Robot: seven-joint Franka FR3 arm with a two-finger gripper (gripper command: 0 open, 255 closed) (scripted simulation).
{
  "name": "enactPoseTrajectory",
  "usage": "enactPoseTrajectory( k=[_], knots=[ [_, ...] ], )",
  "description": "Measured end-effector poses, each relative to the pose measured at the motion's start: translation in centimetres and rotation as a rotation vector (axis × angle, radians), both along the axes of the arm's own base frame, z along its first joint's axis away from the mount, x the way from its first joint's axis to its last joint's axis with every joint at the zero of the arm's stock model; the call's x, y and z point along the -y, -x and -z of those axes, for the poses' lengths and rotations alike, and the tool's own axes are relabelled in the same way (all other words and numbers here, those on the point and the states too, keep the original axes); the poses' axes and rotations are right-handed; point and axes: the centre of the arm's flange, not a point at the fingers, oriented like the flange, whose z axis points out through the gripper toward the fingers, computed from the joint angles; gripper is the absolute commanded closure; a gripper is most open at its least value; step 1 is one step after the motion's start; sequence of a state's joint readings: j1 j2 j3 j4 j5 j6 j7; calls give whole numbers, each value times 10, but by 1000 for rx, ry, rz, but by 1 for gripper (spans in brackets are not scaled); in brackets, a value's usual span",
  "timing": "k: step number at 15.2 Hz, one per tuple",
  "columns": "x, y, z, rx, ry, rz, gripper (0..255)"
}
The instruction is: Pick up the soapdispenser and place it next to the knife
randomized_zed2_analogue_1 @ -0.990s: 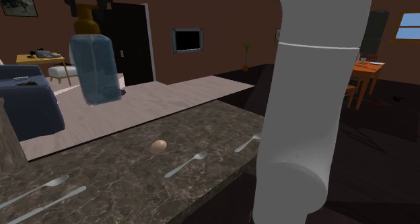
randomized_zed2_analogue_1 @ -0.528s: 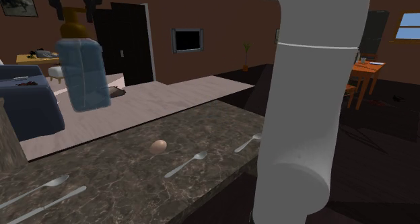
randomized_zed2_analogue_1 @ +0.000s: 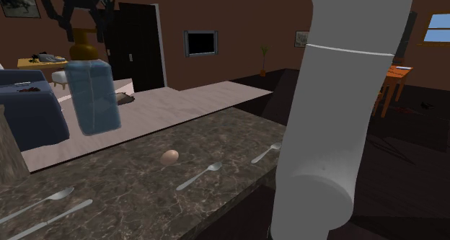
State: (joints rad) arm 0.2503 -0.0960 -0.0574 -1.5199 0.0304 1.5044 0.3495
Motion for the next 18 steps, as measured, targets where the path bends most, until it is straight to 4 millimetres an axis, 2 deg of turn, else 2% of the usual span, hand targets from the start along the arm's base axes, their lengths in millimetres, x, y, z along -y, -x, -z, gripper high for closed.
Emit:
enactPoseTrajectory(
  k=[18],
  knots=[
    [0, 0, 95, 0, 0, 0, 255]
  ],
)
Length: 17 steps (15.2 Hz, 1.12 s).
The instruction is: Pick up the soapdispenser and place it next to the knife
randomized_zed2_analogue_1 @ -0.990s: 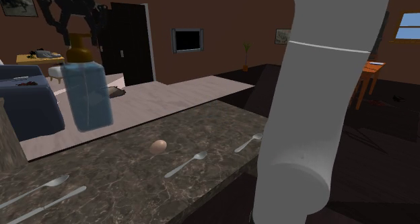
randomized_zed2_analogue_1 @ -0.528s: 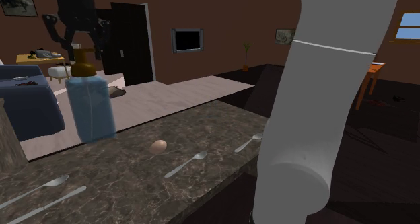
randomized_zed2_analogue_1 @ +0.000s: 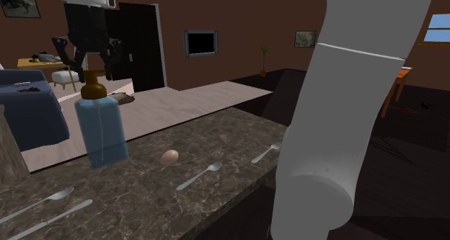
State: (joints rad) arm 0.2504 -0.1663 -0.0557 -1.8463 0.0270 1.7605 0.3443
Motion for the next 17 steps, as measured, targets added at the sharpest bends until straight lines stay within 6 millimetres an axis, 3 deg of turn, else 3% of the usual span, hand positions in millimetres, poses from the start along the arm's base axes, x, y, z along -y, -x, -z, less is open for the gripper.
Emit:
enactPoseTrajectory(
  k=[17],
  knots=[
    [0, -1, 90, 0, 0, 0, 255]
  ],
)
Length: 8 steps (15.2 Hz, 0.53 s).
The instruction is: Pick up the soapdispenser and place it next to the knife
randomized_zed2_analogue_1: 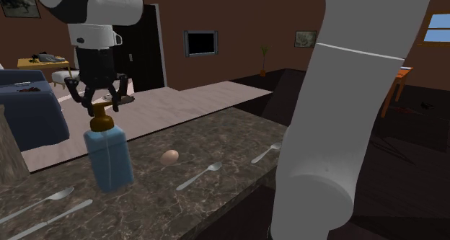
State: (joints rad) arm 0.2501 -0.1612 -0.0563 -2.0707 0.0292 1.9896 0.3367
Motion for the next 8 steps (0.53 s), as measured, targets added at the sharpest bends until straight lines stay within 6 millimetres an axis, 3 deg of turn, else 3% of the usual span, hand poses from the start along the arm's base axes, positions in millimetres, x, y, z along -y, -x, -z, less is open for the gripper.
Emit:
enactPoseTrajectory(
  k=[8],
  knots=[
    [-1, 1, 43, 0, 0, 0, 255]
  ],
)
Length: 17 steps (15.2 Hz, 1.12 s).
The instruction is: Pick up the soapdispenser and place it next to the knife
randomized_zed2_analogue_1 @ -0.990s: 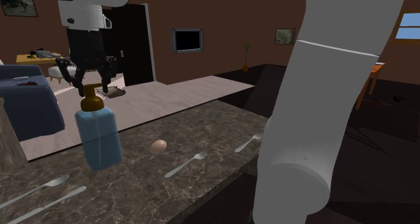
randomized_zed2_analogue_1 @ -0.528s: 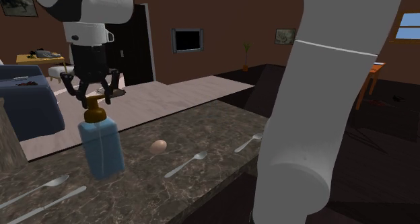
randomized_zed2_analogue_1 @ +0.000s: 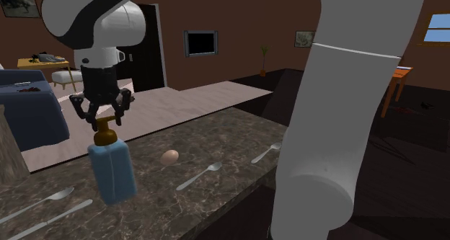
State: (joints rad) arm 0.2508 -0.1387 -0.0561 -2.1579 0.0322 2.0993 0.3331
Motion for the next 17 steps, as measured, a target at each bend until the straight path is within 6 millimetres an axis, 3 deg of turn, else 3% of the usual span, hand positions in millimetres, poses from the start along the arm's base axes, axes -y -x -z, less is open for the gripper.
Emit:
enactPoseTrajectory(
  k=[3, 9, 10, 17],
  knots=[
    [0, 0, 16, 0, 0, 0, 255],
    [0, 0, 20, 1, 0, 0, 255],
    [0, 0, 20, 1, 0, 0, 0],
    [1, 0, 14, 2, 0, 0, 0]
  ],
)
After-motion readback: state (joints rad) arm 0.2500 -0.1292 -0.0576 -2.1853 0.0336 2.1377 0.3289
